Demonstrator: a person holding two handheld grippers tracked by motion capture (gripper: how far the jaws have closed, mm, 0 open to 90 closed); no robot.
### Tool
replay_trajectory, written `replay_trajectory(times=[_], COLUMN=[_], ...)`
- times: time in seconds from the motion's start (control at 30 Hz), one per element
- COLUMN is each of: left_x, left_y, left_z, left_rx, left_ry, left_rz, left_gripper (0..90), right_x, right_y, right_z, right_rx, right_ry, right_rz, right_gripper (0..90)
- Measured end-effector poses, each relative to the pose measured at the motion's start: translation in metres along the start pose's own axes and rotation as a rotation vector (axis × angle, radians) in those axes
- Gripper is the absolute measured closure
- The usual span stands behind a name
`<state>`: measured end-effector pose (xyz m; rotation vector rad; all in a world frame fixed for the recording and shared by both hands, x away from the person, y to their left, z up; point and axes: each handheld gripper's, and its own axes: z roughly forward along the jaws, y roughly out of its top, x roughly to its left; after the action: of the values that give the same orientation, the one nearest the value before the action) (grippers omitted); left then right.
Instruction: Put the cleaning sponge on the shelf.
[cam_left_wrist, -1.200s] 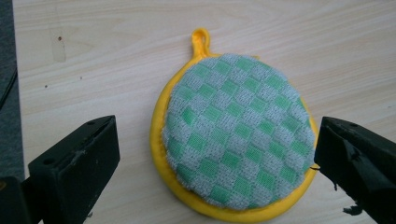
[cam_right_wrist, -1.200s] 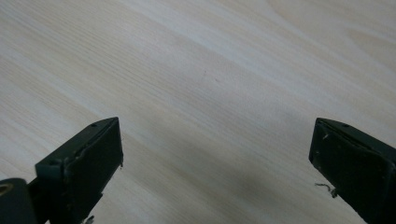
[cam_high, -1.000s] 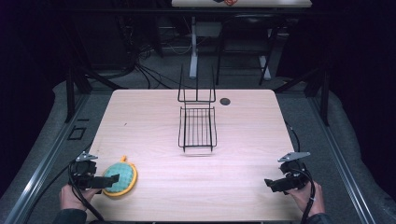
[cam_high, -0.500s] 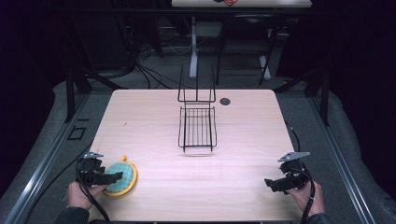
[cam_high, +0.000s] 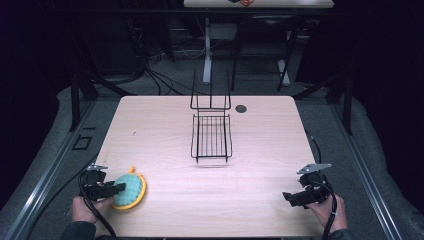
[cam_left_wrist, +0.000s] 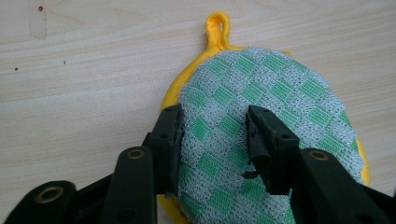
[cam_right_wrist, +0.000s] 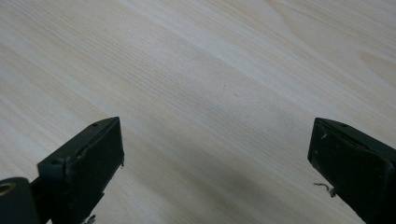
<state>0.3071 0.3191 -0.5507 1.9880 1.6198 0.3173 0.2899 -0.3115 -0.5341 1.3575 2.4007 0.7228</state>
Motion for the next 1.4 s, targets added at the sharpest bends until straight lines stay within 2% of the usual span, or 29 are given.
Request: replay_trajectory(times=[0.2, 0.27, 0.43, 0.5, 0.53, 0.73, 0.8, 0.97, 1.07, 1.4], left_x=[-0.002, -0.002, -0.009, -0.013, -0.014, -0.011, -0.011, -0.014, -0.017, -0.022], left_y=[0.001, 0.000, 0.001, 0.002, 0.002, 0.004, 0.004, 0.006, 0.007, 0.013], left_z=[0.000, 0.001, 0.001, -0.001, -0.003, -0.014, -0.017, -0.022, -0.029, -0.036], left_rx=[-0.016, -0.022, -0.022, -0.038, -0.046, -0.091, -0.103, -0.117, -0.151, -0.182], left_ry=[0.037, 0.048, 0.099, 0.131, 0.133, 0.093, 0.082, 0.072, 0.054, 0.010], left_rz=[0.026, 0.033, 0.081, 0.107, 0.115, 0.081, 0.079, 0.094, 0.100, 0.079], left_gripper=[72.3, 78.1, 84.2, 85.7, 86.4, 87.4, 87.4, 87.4, 87.4, 87.3], right_x=[0.000, 0.000, 0.000, 0.001, 0.001, -0.001, -0.001, -0.001, -0.001, -0.001], right_y=[0.000, 0.000, 0.000, 0.000, 0.000, -0.001, -0.001, -0.001, -0.001, -0.001], right_z=[-0.001, 0.000, -0.001, -0.001, -0.002, -0.003, -0.003, -0.003, -0.003, -0.001], right_rx=[-0.002, 0.001, 0.001, 0.002, 0.006, -0.010, 0.002, -0.007, -0.009, 0.009], right_ry=[0.004, -0.004, -0.003, -0.006, -0.005, -0.014, -0.014, -0.016, -0.020, -0.024], right_rz=[0.007, -0.005, -0.003, -0.004, -0.007, 0.000, -0.002, -0.001, -0.001, -0.007], right_gripper=[3.3, 3.4, 3.6, 3.8, 3.8, 3.9, 3.9, 3.9, 3.9, 3.9])
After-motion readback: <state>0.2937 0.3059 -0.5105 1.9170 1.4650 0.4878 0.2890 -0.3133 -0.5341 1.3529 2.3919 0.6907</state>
